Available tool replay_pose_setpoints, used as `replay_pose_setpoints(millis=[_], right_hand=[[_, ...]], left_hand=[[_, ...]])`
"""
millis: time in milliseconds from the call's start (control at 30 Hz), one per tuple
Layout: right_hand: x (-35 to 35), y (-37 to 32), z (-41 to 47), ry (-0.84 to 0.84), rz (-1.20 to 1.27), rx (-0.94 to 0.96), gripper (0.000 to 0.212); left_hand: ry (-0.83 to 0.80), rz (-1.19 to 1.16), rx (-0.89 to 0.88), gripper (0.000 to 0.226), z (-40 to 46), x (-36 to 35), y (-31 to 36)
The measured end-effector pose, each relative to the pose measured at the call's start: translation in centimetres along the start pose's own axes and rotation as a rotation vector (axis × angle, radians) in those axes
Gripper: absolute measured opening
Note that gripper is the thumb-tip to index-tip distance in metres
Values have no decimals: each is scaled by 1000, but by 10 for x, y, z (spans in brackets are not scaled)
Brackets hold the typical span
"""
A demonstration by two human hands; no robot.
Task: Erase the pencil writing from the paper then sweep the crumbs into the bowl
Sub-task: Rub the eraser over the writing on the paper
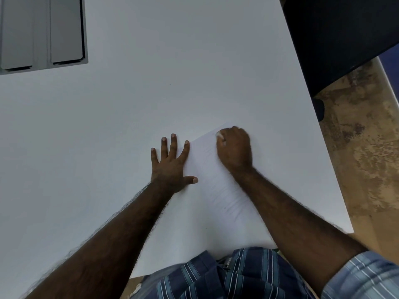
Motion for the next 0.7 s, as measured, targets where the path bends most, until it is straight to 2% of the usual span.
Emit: replay_pose_setpoints(millis=[67,100,233,267,300,433,467,533,633,700], right_hand=[[3,5,7,44,10,-108,8],[1,-3,5,36,25,-92,8],[-12,-41,-28,-178,30,253,17],[-12,-40,-28,-193,9,292,16],[-9,-34,-22,-169,-3,273,15],[2,1,12,22,-6,-70,8],[1,1,12,33,5,-92,9],[-5,-17,1,-7,44,-3,10],[-14,-41,-28,-167,61,238,14],[-12,-36,-25,-152,24,264,15]], left_hand=[[2,1,0,124,0,0,0],[1,3,-1,124,0,-1,-1],[-3,5,-12,124,0,0,-1],[-3,6,-14,124,0,0,-1],[0,4,-12,124,0,0,-1],[0,-17,-4,124,-1,0,-1],[0,-19,-5,124,-1,0,-1],[3,-22,-8,124,-1,0,-1],[6,-15,-12,124,-1,0,-2],[2,-22,-15,123,-1,0,-2]])
Point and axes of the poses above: each hand's wrist, its own z-axis towards the middle knuckle, its own x-axis out of the back of the hand, y = z × x, the point moved 1 cm from there along z, towards the middle knuckle, and after that the axes turned 3 degrees about -z, right-handed, at the moved point
